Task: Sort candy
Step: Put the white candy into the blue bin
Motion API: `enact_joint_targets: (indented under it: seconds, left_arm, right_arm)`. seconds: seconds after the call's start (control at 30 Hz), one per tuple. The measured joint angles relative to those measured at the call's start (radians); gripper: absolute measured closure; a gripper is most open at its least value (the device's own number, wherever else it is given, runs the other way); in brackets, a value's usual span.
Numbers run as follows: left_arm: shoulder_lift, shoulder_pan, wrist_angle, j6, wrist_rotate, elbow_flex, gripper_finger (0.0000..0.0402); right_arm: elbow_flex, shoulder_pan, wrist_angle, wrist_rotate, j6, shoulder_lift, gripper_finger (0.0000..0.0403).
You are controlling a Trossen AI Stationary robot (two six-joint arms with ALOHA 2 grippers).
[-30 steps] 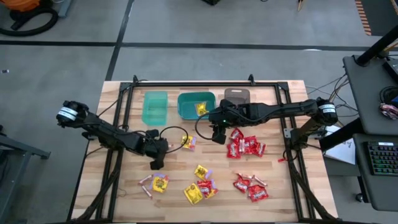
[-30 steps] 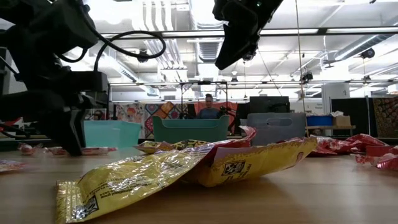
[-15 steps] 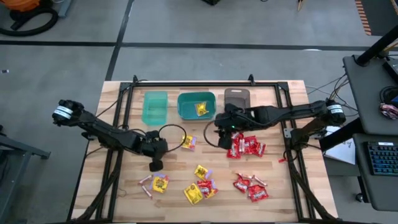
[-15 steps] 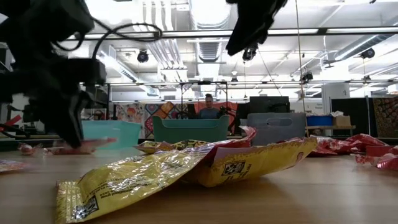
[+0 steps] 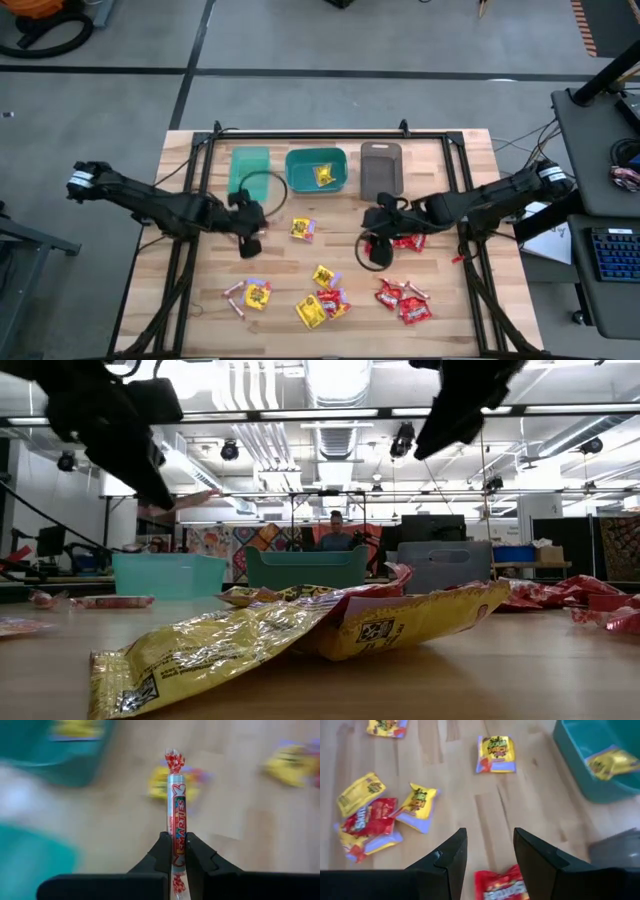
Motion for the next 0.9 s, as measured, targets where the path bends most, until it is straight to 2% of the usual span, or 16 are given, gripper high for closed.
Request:
enact_joint_targets:
  seconds: [0.1, 0.27, 0.57, 0.7, 0.9]
  left_arm:
    - [-0.013, 0.099, -0.104, 0.013, -0.061, 0.06, 0.04]
    - [-0.024, 0.307, -0.169, 0.07, -0.067, 0.105, 0.04]
    - [-0.006, 0.662, -0.182, 0.07, 0.059, 0.086, 0.04]
    - [0.022, 0.738, -0.174, 0.068, 0.066, 0.085, 0.0396]
    - [0.061, 0.776, -0.165, 0.091, 0.062, 0.088, 0.0393]
  right_arm:
    - [-0.047, 0.016, 0.045, 0.001, 0.052, -0.014, 0.025]
    - [-0.082, 0.027, 0.083, 0.02, 0.093, -0.008, 0.025]
    - [-0.102, 0.027, 0.093, 0.161, 0.156, 0.006, 0.0251]
    - [-0.102, 0.028, 0.094, 0.213, 0.181, 0.023, 0.0252]
    - [-0.102, 0.028, 0.094, 0.211, 0.203, 0.056, 0.0263]
